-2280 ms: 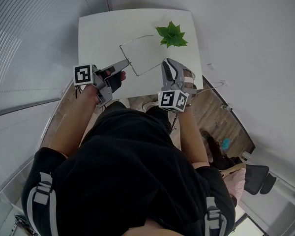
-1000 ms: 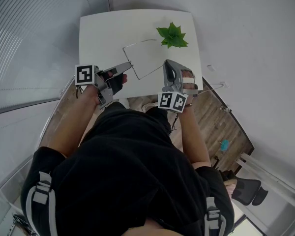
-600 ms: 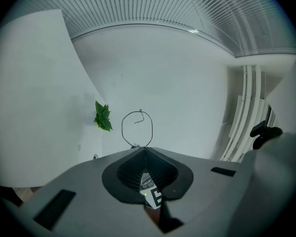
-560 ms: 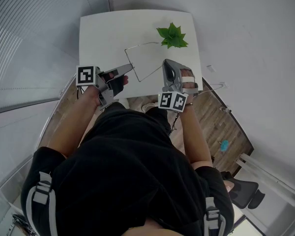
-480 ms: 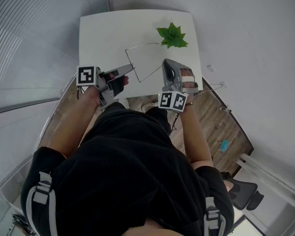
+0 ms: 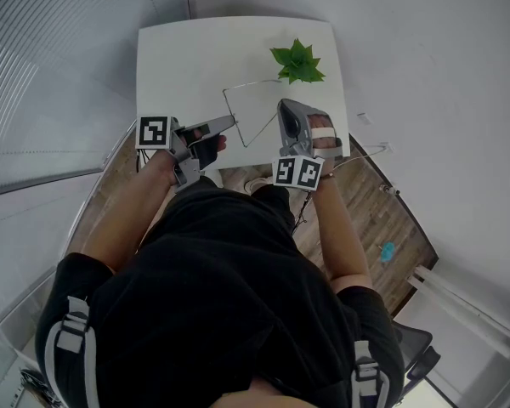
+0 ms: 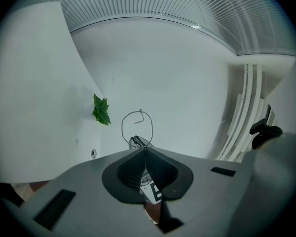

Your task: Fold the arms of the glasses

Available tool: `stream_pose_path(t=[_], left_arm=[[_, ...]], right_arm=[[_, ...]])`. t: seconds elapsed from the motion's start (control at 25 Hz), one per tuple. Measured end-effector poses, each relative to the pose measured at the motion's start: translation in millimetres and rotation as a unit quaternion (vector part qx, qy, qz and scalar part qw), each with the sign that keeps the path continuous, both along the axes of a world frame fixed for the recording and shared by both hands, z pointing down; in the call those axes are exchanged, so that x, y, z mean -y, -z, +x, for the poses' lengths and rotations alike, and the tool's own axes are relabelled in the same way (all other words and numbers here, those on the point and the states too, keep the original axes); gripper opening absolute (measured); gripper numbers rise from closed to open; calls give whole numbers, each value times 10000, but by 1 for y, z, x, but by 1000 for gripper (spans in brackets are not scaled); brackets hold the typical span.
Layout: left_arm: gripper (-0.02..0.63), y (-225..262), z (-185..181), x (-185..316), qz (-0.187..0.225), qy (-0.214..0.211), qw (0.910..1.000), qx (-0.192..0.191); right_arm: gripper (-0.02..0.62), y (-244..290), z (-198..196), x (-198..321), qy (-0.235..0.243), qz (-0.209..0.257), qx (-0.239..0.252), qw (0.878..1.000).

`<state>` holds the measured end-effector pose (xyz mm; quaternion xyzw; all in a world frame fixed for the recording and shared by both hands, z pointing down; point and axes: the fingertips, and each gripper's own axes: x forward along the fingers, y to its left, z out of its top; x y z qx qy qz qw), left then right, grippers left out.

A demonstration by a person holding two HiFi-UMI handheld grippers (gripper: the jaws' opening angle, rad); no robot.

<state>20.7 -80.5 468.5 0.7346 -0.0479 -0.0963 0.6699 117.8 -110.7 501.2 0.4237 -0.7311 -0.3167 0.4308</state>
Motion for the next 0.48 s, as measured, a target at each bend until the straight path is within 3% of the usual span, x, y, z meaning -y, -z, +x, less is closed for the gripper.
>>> stream_pose_path(t=[0.48], left_arm=[[12,4,8,-6,-10,-189,9998,-65]], right_arm=[[41,6,-14,6,167,72,-73,9998]])
